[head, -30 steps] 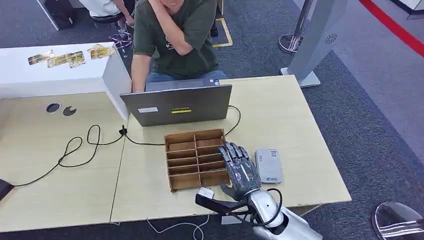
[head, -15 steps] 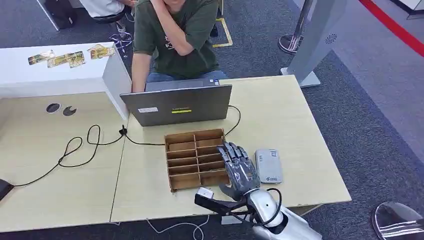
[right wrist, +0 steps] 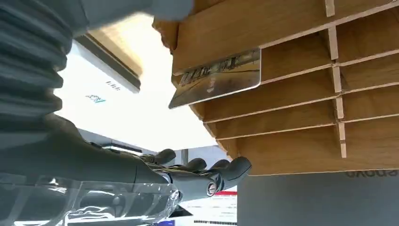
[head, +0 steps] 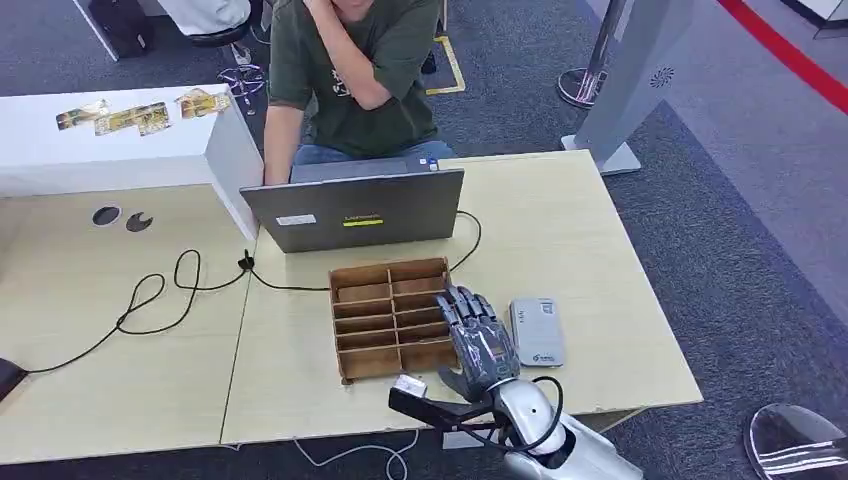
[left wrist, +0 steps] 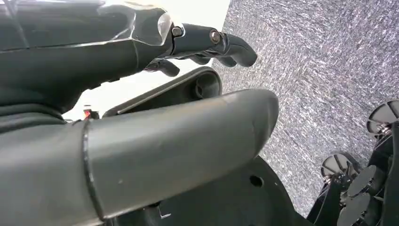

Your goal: Pass the card to the sensor for recognition and then transmit it.

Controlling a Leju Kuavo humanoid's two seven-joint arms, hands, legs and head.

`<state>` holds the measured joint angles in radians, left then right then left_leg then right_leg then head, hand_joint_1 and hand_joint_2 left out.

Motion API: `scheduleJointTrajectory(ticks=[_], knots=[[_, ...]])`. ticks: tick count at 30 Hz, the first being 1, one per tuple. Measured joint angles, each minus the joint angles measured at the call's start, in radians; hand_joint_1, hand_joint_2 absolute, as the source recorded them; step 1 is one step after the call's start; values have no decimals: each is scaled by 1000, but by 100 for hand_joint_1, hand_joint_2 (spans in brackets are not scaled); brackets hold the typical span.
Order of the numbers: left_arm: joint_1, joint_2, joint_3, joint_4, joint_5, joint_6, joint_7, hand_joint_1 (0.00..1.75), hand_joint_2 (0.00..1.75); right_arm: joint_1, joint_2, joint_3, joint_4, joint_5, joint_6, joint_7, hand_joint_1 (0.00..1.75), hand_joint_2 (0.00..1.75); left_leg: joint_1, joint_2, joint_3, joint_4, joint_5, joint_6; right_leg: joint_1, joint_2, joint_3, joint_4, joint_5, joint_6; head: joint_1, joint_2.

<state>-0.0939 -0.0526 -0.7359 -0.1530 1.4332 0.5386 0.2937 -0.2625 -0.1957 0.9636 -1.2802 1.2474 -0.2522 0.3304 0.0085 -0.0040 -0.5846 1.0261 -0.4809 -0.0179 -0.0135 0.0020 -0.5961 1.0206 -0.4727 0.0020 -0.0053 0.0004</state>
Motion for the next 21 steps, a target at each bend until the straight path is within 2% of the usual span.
scheduleJointTrajectory(ticks=[1,2,5,12,13,19,21], knots=[[0,0,0,0,0,0,0,0,0,0,0,0,0,-2,-2,0,113,175,0,0,0,0,0,0,0,0,0,0,0,0,0,0],[0,0,0,0,0,0,0,0,0,0,0,0,0,-3,-3,1,126,175,0,0,0,0,0,0,0,0,0,0,0,0,0,0],[0,0,0,0,1,0,0,0,0,0,0,1,0,-9,-10,3,134,175,0,0,0,0,0,0,0,0,0,0,0,0,0,0],[0,0,0,0,1,1,0,0,0,-1,0,1,0,-9,-19,4,134,175,0,0,0,0,0,0,0,0,0,0,0,0,0,0],[0,0,0,0,1,1,0,0,0,-1,0,1,0,-9,-22,4,129,175,0,0,0,0,0,0,0,0,0,0,0,0,0,0],[0,0,0,0,1,2,0,0,0,-2,0,1,0,-10,-24,4,124,175,0,0,0,0,0,0,0,0,0,0,0,0,0,0],[0,0,0,0,1,2,0,0,0,-3,0,1,0,-10,-24,4,127,175,0,0,0,0,0,0,0,0,0,0,0,0,0,0]])
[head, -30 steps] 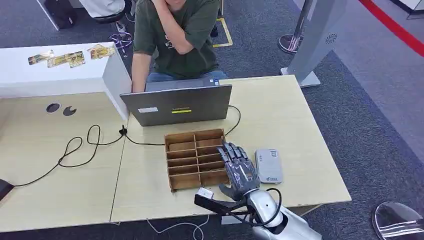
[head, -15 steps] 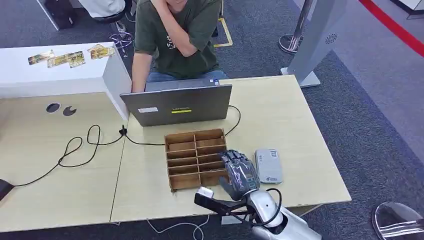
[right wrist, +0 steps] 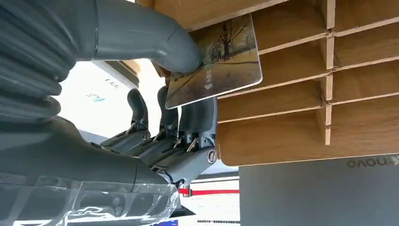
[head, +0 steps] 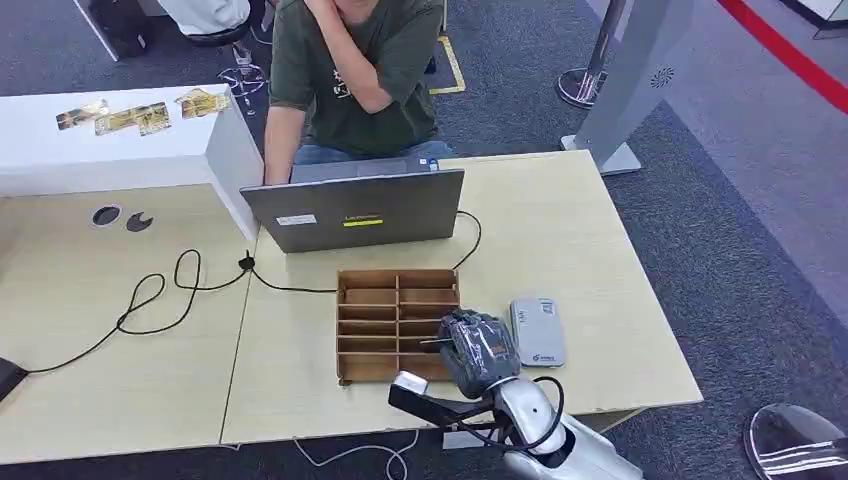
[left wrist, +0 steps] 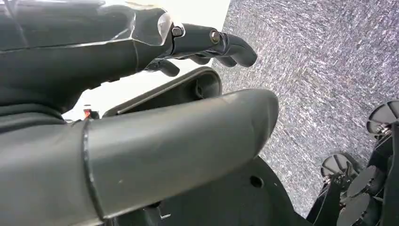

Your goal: Pass the card to the sensor for recognition and then transmit it.

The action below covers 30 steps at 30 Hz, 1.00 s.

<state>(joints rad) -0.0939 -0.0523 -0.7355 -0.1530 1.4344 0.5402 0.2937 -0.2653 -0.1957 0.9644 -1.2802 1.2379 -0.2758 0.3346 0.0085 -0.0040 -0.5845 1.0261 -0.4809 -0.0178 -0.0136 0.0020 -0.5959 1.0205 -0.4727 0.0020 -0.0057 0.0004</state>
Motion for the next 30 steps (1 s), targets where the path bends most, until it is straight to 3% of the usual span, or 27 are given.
scheduleJointTrajectory(ticks=[6,23,30], knots=[[0,1,0,0,-2,0,0,0,0,-3,0,0,2,-3,0,0,134,175,0,0,0,0,0,0,0,0,0,0,0,0,0,0],[0,1,0,0,-2,0,0,0,0,-4,5,-2,9,-35,-10,-2,131,175,0,0,1,0,0,0,0,0,0,0,0,0,0,0],[1,1,16,0,2,2,0,0,0,33,-3,-65,-36,-33,-55,24,133,175,0,0,0,0,0,0,0,0,0,0,0,0,0,0]])
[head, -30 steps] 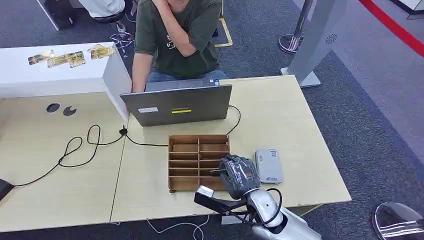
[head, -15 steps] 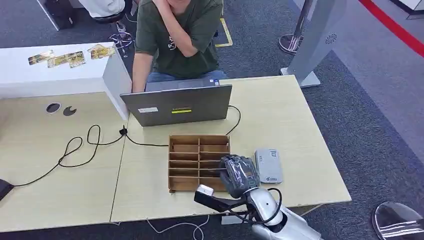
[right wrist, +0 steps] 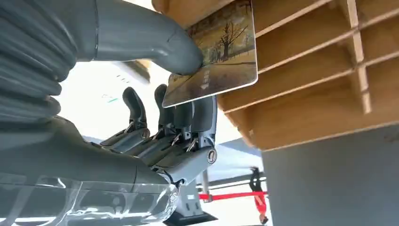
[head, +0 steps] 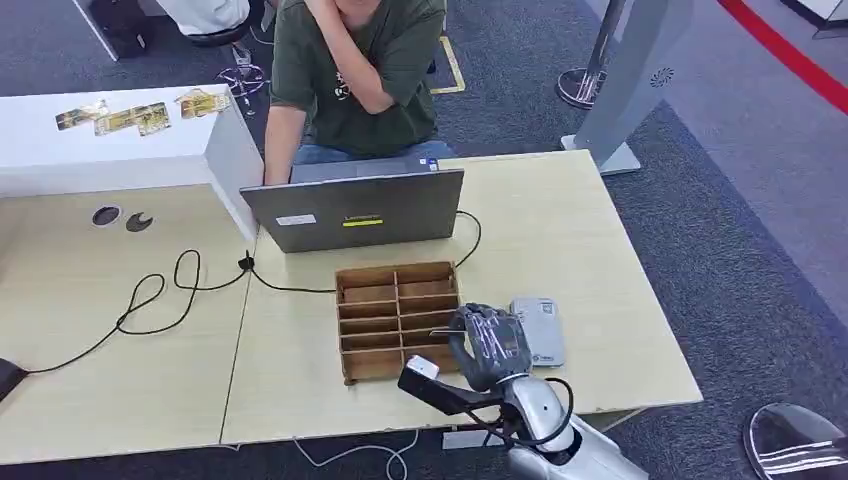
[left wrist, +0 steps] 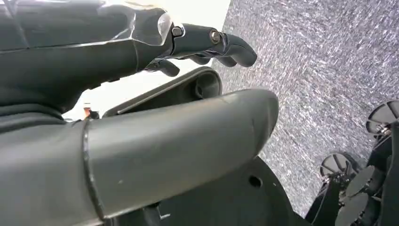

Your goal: Pass the card to the sensor for recognition and then transmit it.

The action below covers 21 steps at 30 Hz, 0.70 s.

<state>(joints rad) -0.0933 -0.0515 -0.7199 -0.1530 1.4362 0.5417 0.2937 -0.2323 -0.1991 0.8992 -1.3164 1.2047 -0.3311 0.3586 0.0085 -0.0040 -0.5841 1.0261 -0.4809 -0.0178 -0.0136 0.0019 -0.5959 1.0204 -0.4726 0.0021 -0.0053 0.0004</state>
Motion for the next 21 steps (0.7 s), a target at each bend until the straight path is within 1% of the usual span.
scheduleJointTrajectory(ticks=[1,7,9,11,16,18,21], knots=[[0,0,2,0,0,0,0,0,0,5,-2,-9,-7,0,-3,2,129,175,0,0,0,0,0,0,0,0,0,0,0,0,0,0],[0,0,3,0,0,0,0,0,0,24,-7,-52,-38,1,-7,7,131,175,0,0,0,0,0,0,0,0,0,0,0,0,0,0],[0,0,8,0,0,0,0,0,0,27,-7,-60,-44,1,-7,7,133,175,0,0,0,0,0,0,0,0,0,0,0,0,0,0],[0,0,10,0,0,0,0,0,0,31,-7,-65,-50,1,-7,7,131,175,0,0,0,0,0,0,0,0,0,0,0,0,0,0],[0,0,14,0,-1,-1,0,0,0,38,-7,-83,-56,0,-7,7,136,175,0,0,0,0,0,0,0,0,0,0,0,0,0,0],[0,0,15,0,-1,-2,0,0,0,44,-7,-88,-63,0,-7,7,134,175,0,0,0,0,0,0,0,0,0,0,0,0,0,0],[0,0,15,0,0,-2,0,0,0,54,-7,-106,-76,0,-7,7,140,175,0,0,0,0,0,0,0,0,0,0,0,0,0,0]])
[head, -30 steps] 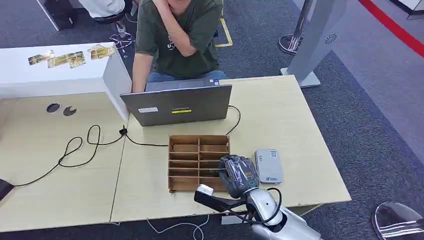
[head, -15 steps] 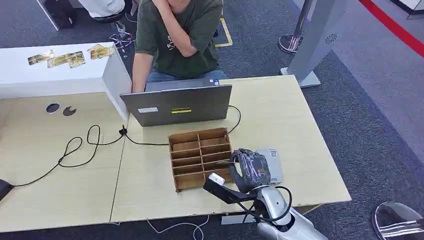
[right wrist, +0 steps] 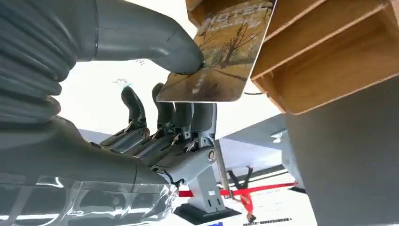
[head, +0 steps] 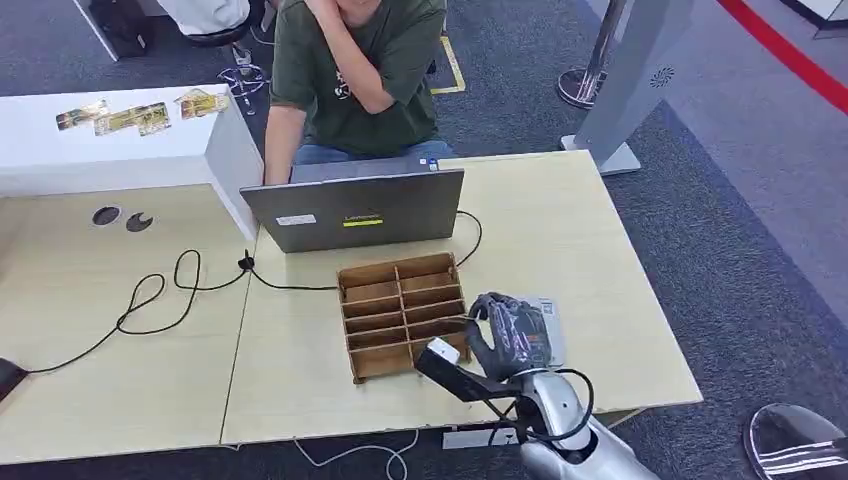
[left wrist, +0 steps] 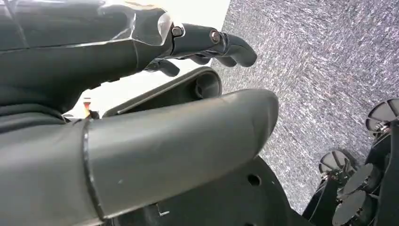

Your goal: Pass the card to the sensor for recognition and then transmit it.

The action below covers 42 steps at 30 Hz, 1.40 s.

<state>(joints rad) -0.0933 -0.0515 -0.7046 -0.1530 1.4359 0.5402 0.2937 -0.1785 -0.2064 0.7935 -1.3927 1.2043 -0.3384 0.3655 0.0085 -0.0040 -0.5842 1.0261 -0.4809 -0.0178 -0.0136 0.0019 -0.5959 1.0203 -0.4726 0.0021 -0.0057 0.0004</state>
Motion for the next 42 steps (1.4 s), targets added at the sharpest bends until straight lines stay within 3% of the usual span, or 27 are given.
scheduleJointTrajectory(ticks=[20,35,42], knots=[[1,0,3,0,9,-2,0,0,0,90,-17,-111,-94,32,-12,11,161,175,0,0,0,0,0,0,0,0,0,0,0,0,0,0],[2,0,19,0,15,2,-3,0,0,216,-18,-290,-195,73,-81,44,168,175,0,0,0,0,0,0,0,0,0,0,0,0,0,0],[2,-1,21,0,16,2,-3,0,0,244,-18,-333,-232,75,-86,45,166,175,0,0,0,0,0,0,0,0,0,0,0,0,0,0]])
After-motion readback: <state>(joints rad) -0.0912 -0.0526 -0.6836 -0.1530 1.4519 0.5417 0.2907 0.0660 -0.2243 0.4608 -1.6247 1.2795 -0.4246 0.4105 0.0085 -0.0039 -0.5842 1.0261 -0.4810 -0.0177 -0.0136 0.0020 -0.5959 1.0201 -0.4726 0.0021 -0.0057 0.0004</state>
